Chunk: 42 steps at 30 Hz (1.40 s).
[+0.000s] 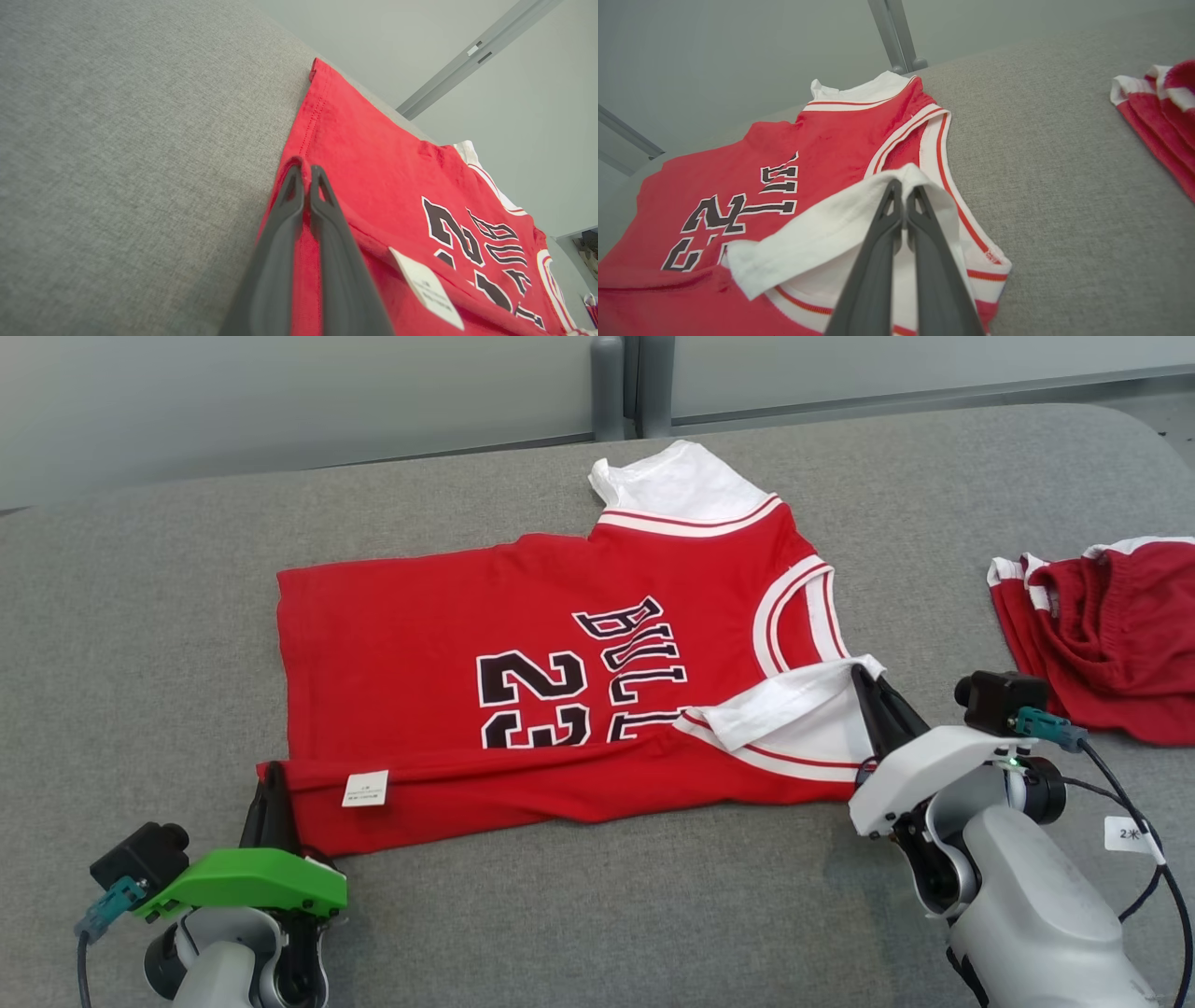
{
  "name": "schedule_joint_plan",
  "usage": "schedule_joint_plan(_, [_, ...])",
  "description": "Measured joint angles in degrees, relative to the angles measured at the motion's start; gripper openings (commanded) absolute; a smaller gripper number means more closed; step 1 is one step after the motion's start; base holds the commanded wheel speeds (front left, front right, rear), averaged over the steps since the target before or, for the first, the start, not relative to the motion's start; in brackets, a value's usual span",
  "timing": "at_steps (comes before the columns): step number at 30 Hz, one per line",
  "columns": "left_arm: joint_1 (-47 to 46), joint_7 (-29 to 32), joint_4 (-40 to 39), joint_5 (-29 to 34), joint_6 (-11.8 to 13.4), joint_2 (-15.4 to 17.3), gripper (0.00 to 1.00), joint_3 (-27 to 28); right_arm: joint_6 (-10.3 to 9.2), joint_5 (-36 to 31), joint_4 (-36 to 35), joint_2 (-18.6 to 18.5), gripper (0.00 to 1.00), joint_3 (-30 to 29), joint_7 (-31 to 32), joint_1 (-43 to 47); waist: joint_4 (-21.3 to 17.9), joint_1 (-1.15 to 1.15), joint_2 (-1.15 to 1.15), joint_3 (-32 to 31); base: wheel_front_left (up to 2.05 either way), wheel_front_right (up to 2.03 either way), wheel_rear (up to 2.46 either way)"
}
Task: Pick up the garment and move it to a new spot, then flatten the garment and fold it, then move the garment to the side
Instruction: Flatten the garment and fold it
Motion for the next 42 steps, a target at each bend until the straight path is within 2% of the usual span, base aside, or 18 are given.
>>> schedule_joint_plan(11, [-2.8,-0.5,3.8,1.3,-0.8,-0.3,0.00,-0.5,0.00,3.7,10.9,-0.6,0.00,5.5,-3.0,-7.0,1.1,0.00,0.00,0.9,0.00,0.00,0.00])
schedule_joint_plan(12, [-3.1,-0.5,4.2,1.4,-0.8,-0.4,0.00,-0.5,0.00,4.0,11.9,-0.7,0.09,5.7,-3.4,-7.6,1.1,0.00,0.00,0.9,0.00,0.00,0.00])
schedule_joint_plan(13, [-3.3,-0.5,4.4,1.8,-0.8,-0.4,0.33,-0.6,0.00,4.2,12.8,-0.8,0.35,5.9,-3.7,-8.1,1.1,0.00,0.00,0.9,0.00,0.00,0.00])
schedule_joint_plan(14, [-3.5,-0.5,4.6,2.3,-0.8,-0.4,0.82,-0.7,0.00,4.4,13.5,-0.8,0.84,6.2,-4.1,-8.7,1.0,0.00,0.00,0.8,0.00,0.00,0.00])
schedule_joint_plan(15, [-3.6,-0.5,4.7,2.5,-0.8,-0.4,1.00,-0.7,0.00,4.5,14.1,-0.8,1.00,6.4,-4.5,-9.2,1.0,0.00,0.00,0.9,0.00,0.00,0.00])
schedule_joint_plan(25, [-3.3,-0.7,3.1,3.9,-1.2,-0.4,1.00,-0.8,0.00,6.2,16.3,-0.4,1.00,9.8,-6.4,-12.0,0.9,0.00,0.00,0.6,0.00,0.00,0.00])
schedule_joint_plan(31, [0.3,-0.7,-1.1,5.1,-1.3,-0.4,1.00,-0.8,0.00,7.1,14.0,-1.0,1.00,11.1,-6.6,-11.8,1.1,0.00,0.00,-0.7,0.00,0.00,0.00])
schedule_joint_plan(37, [4.6,-0.6,-5.5,5.6,-0.5,0.1,1.00,-0.7,0.00,5.7,8.3,-1.9,1.00,7.7,-6.7,-8.6,0.9,0.00,0.00,-2.4,0.00,0.00,0.00])
schedule_joint_plan(42, [8.9,1.8,-8.3,4.9,1.3,0.3,1.00,-0.6,0.00,2.5,3.2,-2.0,1.00,3.0,-6.7,-4.0,0.6,0.00,0.00,-3.9,0.00,0.00,0.00])
